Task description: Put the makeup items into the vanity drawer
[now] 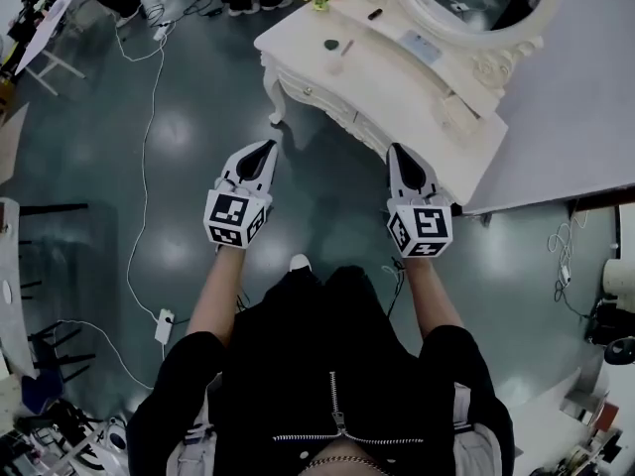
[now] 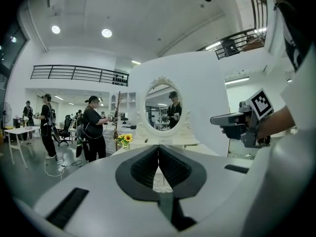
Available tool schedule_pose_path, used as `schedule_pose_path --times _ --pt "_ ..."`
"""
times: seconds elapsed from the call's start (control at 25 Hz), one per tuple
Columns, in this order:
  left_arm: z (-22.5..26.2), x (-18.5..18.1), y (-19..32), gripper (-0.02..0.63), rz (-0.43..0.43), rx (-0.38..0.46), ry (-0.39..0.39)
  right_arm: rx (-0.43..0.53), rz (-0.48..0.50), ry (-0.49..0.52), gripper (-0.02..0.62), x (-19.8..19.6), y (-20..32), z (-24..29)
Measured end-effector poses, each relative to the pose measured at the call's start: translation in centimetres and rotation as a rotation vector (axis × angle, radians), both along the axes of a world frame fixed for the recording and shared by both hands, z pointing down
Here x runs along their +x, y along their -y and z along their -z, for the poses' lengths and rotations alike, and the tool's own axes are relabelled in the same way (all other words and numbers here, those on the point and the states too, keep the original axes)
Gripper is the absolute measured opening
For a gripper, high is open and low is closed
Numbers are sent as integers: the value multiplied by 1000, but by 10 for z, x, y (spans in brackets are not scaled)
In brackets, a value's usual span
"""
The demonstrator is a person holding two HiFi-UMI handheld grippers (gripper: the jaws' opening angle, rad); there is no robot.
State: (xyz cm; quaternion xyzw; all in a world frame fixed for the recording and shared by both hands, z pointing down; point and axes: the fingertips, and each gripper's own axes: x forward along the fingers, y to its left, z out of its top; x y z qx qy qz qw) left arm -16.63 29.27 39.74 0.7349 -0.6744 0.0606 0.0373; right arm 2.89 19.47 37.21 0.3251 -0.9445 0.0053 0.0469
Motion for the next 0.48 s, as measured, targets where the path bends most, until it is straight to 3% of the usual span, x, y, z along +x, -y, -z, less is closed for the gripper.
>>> schedule_pose_path --times 0.48 --pt "-7 -54 112 21 -99 -6 -8 -9 -104 6 6 -42 93 -9"
